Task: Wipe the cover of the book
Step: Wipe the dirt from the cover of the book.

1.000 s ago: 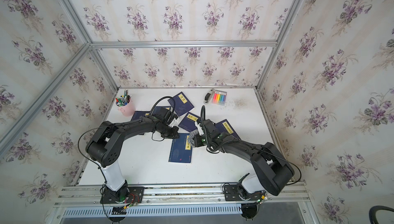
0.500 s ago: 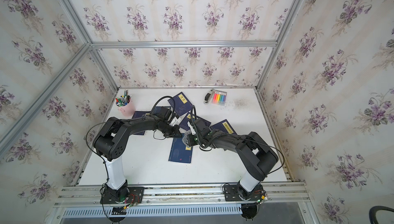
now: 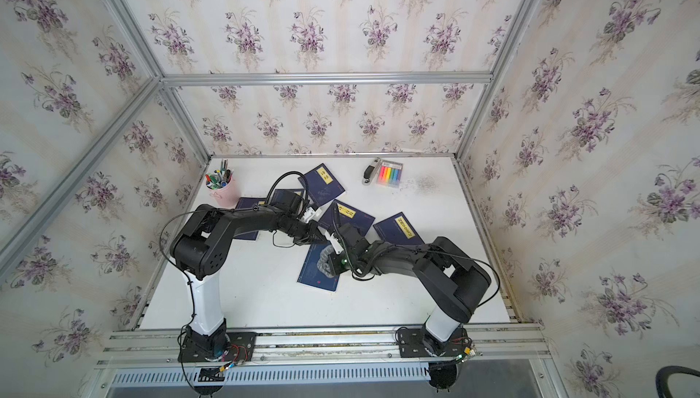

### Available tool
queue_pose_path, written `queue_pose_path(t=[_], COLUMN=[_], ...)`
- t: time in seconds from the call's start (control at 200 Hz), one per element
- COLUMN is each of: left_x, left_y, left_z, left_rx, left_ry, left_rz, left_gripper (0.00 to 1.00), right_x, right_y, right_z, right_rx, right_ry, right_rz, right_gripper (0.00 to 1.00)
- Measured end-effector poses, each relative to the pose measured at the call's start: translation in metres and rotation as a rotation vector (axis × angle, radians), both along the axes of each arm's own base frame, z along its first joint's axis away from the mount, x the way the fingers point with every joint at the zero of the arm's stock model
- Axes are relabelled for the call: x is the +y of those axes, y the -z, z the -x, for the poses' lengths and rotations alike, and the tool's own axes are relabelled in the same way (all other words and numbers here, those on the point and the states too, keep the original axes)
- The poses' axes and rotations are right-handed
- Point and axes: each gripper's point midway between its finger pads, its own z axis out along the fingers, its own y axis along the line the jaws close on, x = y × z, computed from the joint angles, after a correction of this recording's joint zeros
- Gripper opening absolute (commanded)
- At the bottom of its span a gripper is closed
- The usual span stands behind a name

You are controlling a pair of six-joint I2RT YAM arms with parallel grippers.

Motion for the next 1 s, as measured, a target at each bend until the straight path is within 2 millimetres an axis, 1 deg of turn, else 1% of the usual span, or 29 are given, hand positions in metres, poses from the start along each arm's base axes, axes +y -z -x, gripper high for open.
queue_pose_path(t=[0.08, 0.14, 0.205, 0.265, 0.3, 0.36, 0.46, 0.52, 0.595, 0.659, 0.714, 0.804, 0.919, 1.004], left_x=[0.001, 0.002, 0.002, 0.002, 0.002, 0.002, 0.002, 0.002, 0.002, 0.002, 0.002, 0.002, 0.002, 0.001], left_y=[0.000, 0.000, 0.000, 0.000, 0.000, 0.000, 0.000, 0.000, 0.000, 0.000, 0.000, 0.000, 0.000, 0.000], left_z=[-0.001, -0.001, -0.002, -0.002, -0.002, -0.002, -0.002, -0.002, -0.002, -0.002, -0.002, -0.001, -0.001, -0.001], left_rx=[0.001, 0.002, 0.006, 0.010, 0.012, 0.013, 0.013, 0.013, 0.015, 0.014, 0.017, 0.020, 0.023, 0.027], left_ry=[-0.003, -0.005, -0.007, -0.006, -0.006, -0.006, -0.006, -0.005, -0.005, -0.005, -0.004, -0.002, -0.002, 0.001], left_rz=[0.002, 0.004, 0.010, 0.018, 0.021, 0.023, 0.022, 0.022, 0.022, 0.023, 0.024, 0.027, 0.027, 0.030], left_gripper=[0.00, 0.00, 0.00, 0.00, 0.00, 0.00, 0.00, 0.00, 0.00, 0.00, 0.00, 0.00, 0.00, 0.00], right_x=[0.001, -0.002, -0.005, -0.009, -0.013, -0.023, -0.042, -0.050, -0.055, -0.052, -0.052, -0.052, -0.045, -0.037], right_y=[-0.001, -0.001, -0.001, -0.001, 0.000, 0.001, 0.000, -0.001, -0.004, -0.009, -0.010, -0.009, -0.010, -0.008], right_z=[0.020, 0.030, 0.031, 0.026, 0.019, -0.002, -0.047, -0.070, -0.090, -0.096, -0.095, -0.086, -0.064, -0.045], right_rx=[0.033, 0.057, 0.064, 0.080, 0.085, 0.089, 0.070, 0.053, 0.023, 0.005, -0.001, -0.004, -0.001, 0.004], right_ry=[-0.052, -0.071, -0.070, -0.057, -0.034, 0.023, 0.133, 0.185, 0.219, 0.212, 0.205, 0.180, 0.127, 0.078], right_rz=[-0.014, -0.022, -0.018, -0.018, -0.016, -0.018, -0.015, -0.008, 0.007, 0.002, 0.001, 0.019, 0.033, 0.039], right_gripper=[0.00, 0.00, 0.00, 0.00, 0.00, 0.00, 0.00, 0.00, 0.00, 0.00, 0.00, 0.00, 0.00, 0.00])
